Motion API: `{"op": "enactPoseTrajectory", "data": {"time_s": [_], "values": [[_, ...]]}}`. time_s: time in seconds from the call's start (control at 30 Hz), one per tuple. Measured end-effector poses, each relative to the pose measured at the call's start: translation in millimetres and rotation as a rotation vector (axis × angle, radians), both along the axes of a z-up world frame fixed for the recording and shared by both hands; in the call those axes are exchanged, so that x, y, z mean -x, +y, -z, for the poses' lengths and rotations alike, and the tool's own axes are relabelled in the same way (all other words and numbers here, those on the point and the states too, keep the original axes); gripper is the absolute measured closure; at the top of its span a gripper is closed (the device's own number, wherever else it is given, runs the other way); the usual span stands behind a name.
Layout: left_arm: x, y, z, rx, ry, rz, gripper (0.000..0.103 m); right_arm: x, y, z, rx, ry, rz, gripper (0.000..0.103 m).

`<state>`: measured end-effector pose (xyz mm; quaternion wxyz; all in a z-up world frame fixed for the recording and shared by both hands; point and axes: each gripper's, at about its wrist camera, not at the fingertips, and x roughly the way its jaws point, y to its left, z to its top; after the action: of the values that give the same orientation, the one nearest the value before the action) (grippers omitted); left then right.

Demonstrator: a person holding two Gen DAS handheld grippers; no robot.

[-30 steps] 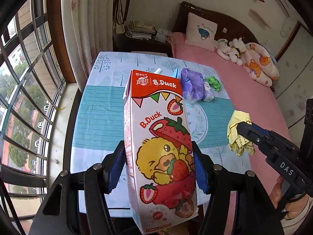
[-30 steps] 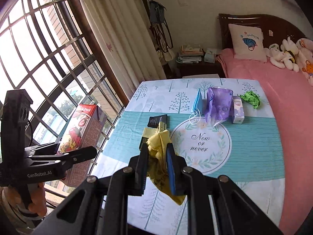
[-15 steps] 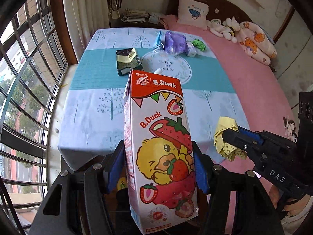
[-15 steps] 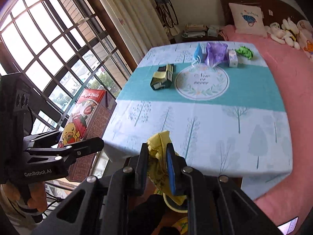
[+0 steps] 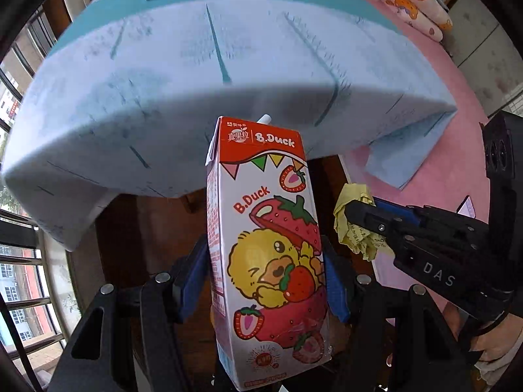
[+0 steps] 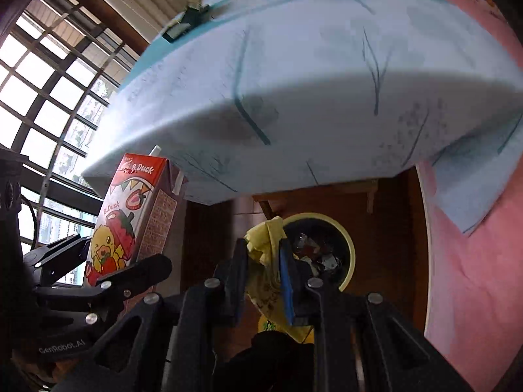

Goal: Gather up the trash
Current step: 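Carry the juice carton and yellow wrapper over the trash bin, then open both tools to drop the carton and wrapper into the bin, then raise both tools and move back toward the table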

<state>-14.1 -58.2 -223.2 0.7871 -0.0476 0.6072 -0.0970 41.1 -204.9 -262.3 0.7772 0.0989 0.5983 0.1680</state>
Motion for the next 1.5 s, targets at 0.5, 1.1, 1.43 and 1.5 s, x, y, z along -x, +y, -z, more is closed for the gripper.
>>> {"op": "enactPoseTrajectory", "data": {"time_s": [0.5,1.1,1.43,1.5], "values": [[-21.7,-2.9,214.0,-0.024,0.001,0.03,0.003,-5.2,-16.9,219.6,0.053,0.093,0.143,0.044],[-16.1,10.9,146.1,-0.037,-0.053,0.003,0.001,4.3,-18.4,146.3,0.072,0.055,0.163,0.043],[-13.9,22.8,-34.5,-0.073,-0.122,-0.032,0.001,10.2,-22.4,-31.7,0.063,-0.03,0.062,0.043],[-14.7,26.8,-73.2,-0.076,-0.16,-0.054,0.001,7.6,-23.3,-67.1,0.06,-0.071,0.034,0.043]]}}
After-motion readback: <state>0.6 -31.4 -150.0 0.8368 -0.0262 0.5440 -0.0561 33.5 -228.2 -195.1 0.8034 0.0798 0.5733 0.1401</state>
